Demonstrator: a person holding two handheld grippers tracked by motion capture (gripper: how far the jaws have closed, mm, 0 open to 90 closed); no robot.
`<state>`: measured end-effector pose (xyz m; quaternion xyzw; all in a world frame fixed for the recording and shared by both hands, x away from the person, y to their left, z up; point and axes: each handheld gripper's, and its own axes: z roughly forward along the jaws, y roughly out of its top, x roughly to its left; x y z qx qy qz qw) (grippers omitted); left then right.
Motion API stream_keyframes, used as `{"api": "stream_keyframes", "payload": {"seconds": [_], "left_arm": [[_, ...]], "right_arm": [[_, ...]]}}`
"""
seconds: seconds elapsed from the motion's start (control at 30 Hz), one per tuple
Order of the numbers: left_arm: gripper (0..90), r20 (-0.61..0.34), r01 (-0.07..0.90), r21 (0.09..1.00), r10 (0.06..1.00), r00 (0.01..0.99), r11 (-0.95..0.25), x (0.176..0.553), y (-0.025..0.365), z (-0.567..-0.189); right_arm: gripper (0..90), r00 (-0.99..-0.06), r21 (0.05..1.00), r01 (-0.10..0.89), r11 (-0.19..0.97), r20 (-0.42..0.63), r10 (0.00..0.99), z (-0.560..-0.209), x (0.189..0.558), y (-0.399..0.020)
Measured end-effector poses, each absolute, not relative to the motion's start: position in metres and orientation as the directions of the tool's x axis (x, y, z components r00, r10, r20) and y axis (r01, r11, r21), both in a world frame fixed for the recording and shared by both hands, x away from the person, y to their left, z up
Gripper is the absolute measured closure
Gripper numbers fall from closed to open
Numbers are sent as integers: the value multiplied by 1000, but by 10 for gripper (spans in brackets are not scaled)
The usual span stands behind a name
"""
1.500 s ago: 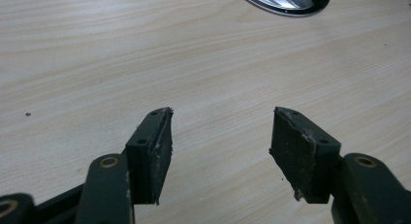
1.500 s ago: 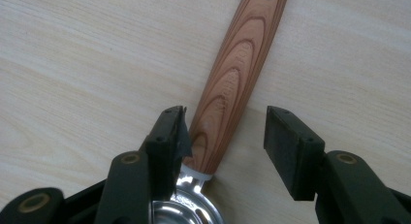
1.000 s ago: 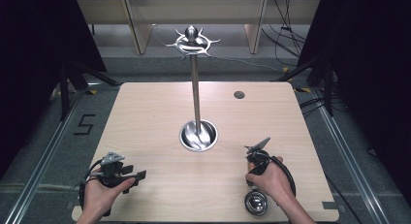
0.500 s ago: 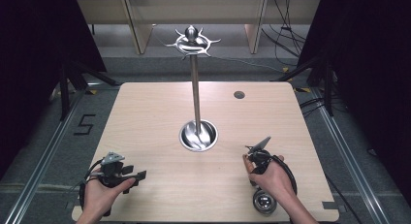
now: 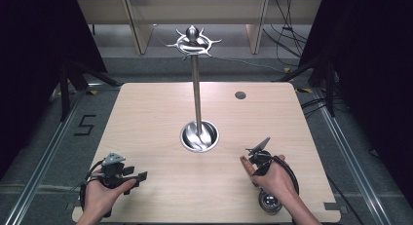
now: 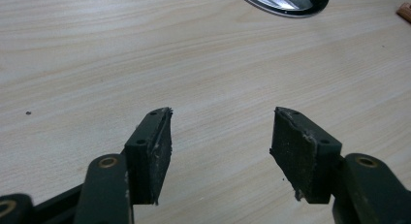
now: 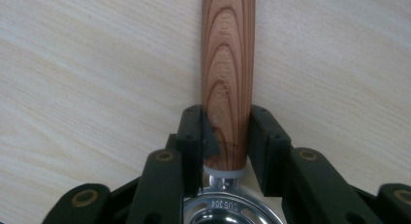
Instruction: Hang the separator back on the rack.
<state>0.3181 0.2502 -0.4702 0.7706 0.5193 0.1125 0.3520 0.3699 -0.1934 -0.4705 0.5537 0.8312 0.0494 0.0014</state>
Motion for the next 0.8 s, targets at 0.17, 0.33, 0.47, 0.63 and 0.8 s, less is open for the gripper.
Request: {"api": "stream_keyframes", "payload": {"seconds": [0.17,0.33,0.47,0.63,0.8], "left_arm": [[389,-193,720,661,879,437,-213,318,250,-470],[389,-195,718,664,879,435,-208,318,250,-471],[389,-194,715,667,877,439,-210,318,251,-471],[390,-196,713,669,876,440,-208,318,251,-470],[389,-190,716,663,875,446,-221,318,252,-470]], "right_arm": [[698,-408,115,910,399,66,911,-466,367,-195],[699,-436,162,893,420,78,897,-460,365,-198],[700,-429,233,886,400,84,900,-452,358,-198],[701,-435,291,871,396,81,897,-445,356,-200],[702,-443,332,855,398,68,894,-442,356,-202]]}}
